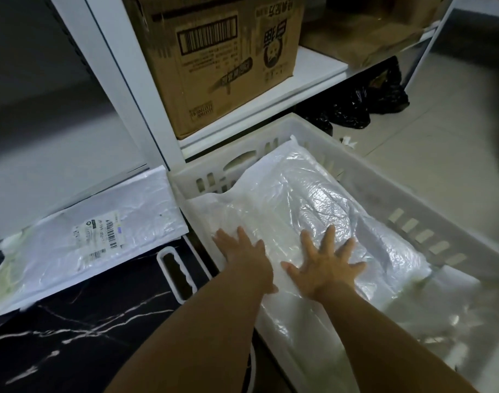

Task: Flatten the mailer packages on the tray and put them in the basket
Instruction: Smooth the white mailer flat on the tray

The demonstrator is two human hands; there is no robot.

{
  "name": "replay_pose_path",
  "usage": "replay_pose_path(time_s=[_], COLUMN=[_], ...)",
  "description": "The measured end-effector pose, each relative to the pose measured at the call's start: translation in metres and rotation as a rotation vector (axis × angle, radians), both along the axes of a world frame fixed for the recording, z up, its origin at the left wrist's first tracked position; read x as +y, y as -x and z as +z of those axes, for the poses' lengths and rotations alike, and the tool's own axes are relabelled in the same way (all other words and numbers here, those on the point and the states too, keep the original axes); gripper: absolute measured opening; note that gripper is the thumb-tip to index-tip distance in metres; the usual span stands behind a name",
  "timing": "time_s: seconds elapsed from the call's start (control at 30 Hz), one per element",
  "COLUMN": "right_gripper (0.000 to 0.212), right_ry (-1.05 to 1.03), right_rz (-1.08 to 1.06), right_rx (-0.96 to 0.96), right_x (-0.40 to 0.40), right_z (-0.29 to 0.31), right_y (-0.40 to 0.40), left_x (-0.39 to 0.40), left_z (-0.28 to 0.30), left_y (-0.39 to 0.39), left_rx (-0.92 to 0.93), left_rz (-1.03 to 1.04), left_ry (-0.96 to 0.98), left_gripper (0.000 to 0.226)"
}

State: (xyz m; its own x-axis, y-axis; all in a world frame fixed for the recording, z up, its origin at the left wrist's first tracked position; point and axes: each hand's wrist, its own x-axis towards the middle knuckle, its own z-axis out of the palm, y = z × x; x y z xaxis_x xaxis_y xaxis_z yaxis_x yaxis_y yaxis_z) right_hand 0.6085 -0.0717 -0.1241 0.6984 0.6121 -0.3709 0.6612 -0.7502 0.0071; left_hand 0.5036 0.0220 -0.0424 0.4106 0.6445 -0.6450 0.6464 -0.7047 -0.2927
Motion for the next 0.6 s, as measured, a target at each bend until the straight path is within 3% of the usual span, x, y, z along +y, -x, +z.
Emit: replay_pose_path(time_s=[0.23, 0.4, 0.6], right_gripper=[0.105, 0.107, 0.105], right_ry=[0.039, 0.070, 0.097], right_rz=[-0.060, -0.077, -0.071], right_rx=[0.151, 0.178, 0.138], right_x=[0.006, 0.011, 0.011], right_z=[-0.019, -0.029, -0.033], right_y=[-0.014, -0.017, -0.013], left_x=[0.015, 0.032, 0.026], left_z=[-0.029, -0.049, -0.064], left_y=[-0.010, -0.014, -0.009], left_rx=[0.090, 0.055, -0.093], left_rz=[0.097, 0.169, 0.133], left_ry=[0.096, 0.118, 0.065], left_gripper=[0.116, 0.084, 0.068])
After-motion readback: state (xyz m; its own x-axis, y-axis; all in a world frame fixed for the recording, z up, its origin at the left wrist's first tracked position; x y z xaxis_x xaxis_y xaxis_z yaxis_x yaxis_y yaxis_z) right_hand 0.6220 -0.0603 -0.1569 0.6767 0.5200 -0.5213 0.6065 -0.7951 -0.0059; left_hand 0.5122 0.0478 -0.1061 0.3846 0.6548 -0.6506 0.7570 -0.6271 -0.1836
